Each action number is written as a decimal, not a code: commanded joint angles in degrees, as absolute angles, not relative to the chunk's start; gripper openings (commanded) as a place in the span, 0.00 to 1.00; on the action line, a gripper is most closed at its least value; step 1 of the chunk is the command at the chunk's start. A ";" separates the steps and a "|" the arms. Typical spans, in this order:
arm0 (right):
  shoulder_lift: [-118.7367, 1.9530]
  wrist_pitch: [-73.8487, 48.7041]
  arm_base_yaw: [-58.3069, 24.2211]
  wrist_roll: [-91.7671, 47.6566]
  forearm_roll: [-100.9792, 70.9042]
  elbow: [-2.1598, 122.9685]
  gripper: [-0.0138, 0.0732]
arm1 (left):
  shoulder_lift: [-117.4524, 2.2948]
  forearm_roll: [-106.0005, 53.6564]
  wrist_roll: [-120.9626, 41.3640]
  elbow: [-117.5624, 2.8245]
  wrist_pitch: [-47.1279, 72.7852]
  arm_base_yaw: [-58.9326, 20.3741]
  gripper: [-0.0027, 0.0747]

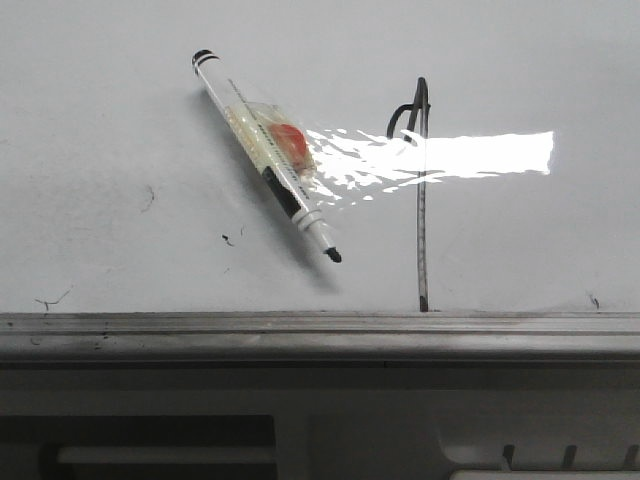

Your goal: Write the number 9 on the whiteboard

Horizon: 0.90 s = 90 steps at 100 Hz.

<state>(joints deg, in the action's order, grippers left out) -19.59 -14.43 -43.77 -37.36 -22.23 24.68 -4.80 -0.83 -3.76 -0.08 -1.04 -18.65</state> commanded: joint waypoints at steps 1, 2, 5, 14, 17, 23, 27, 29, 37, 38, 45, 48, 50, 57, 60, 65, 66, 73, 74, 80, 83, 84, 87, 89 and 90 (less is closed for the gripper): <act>-19.99 -10.63 -43.38 -37.81 -22.22 26.16 0.11 | -2.49 0.00 -1.79 1.58 0.00 -15.28 0.01; -19.99 -10.63 -43.38 -37.81 -22.22 26.16 0.11 | -2.25 0.00 -1.79 1.58 0.98 -14.76 0.01; -19.99 -10.63 -43.38 -37.81 -22.22 26.16 0.11 | -1.32 0.00 -1.79 1.58 2.63 -13.78 0.01; -19.99 -10.63 -43.38 -37.81 -22.22 26.16 0.11 | 1.79 -0.45 -1.79 1.58 10.11 -11.24 0.01; -19.99 -10.63 -43.38 -37.81 -22.22 26.16 0.11 | 2.08 -0.45 -1.79 1.58 12.54 -10.62 0.01; -19.99 -10.78 -43.38 -37.81 -22.22 26.16 0.11 | 1.80 0.00 -1.79 1.68 16.05 -9.49 0.01; -19.99 -10.78 -43.38 -37.81 -22.22 26.16 0.11 | 1.91 0.00 -1.79 1.68 16.07 -9.05 0.01; -19.99 -10.78 -43.38 -37.81 -22.22 26.16 0.11 | 1.91 0.00 -1.79 1.68 16.07 -8.74 0.01; -19.99 -10.78 -43.38 -37.81 -22.22 26.16 0.11 | 1.91 0.00 -1.79 1.68 16.07 -8.33 0.01; -19.99 -10.78 -43.38 -37.81 -22.22 26.16 0.11 | 1.91 0.00 -1.79 1.68 16.07 -8.33 0.01; -19.99 -10.78 -43.38 -37.81 -22.22 26.16 0.11 | 1.91 0.00 -1.79 1.68 16.07 -8.33 0.01; -19.99 -10.78 -43.38 -37.81 -22.22 26.16 0.11 | 1.91 0.00 -1.79 1.68 16.07 -8.33 0.01; -19.99 -10.78 -43.38 -37.81 -22.22 26.16 0.11 | 1.91 0.00 -1.79 1.68 16.07 -8.33 0.01; -19.99 -10.68 -43.38 -37.81 -22.22 26.16 0.11 | 1.91 0.00 -1.79 1.68 16.07 -8.33 0.01; -19.99 -10.68 -43.38 -37.81 -22.22 26.16 0.11 | 1.91 0.00 -1.79 1.68 16.07 -8.33 0.01; -19.99 -10.68 -43.38 -37.81 -22.22 26.16 0.11 | 1.91 0.00 -1.79 1.68 16.07 -8.33 0.01; -19.99 -10.68 -43.38 -37.81 -22.22 26.16 0.11 | 1.91 0.00 -1.79 1.68 16.07 -8.33 0.01; -19.99 -10.68 -43.38 -37.81 -22.22 26.16 0.11 | 1.91 0.00 -1.79 1.68 16.07 -8.33 0.01; -19.99 -10.68 -43.38 -37.81 -22.22 26.16 0.11 | 1.91 0.00 -1.79 1.68 16.07 -8.33 0.01; -19.99 -10.68 -43.38 -37.81 -22.22 26.16 0.11 | 1.91 0.00 -1.79 1.68 16.07 -8.33 0.01; -19.99 -10.68 -43.38 -37.81 -22.22 26.16 0.11 | 1.91 0.00 -1.79 1.68 16.07 -8.33 0.01; -19.99 -10.68 -43.38 -37.81 -22.22 26.16 0.11 | 1.91 0.00 -1.79 1.68 16.07 -8.33 0.01; -19.99 -10.68 -43.38 -37.81 -22.22 26.16 0.11 | 1.91 0.00 -1.79 1.68 16.07 -8.33 0.01; -19.99 -10.68 -43.38 -37.81 -22.22 26.16 0.11 | 1.91 0.00 -1.79 1.68 16.07 -8.33 0.01; -19.99 -10.68 -43.38 -37.81 -22.22 26.16 0.11 | 1.91 0.00 -1.79 1.68 16.07 -8.33 0.01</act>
<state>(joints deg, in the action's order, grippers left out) -19.59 -14.52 -43.77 -37.36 -22.23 24.68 0.24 0.00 -2.44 -0.08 18.82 -8.45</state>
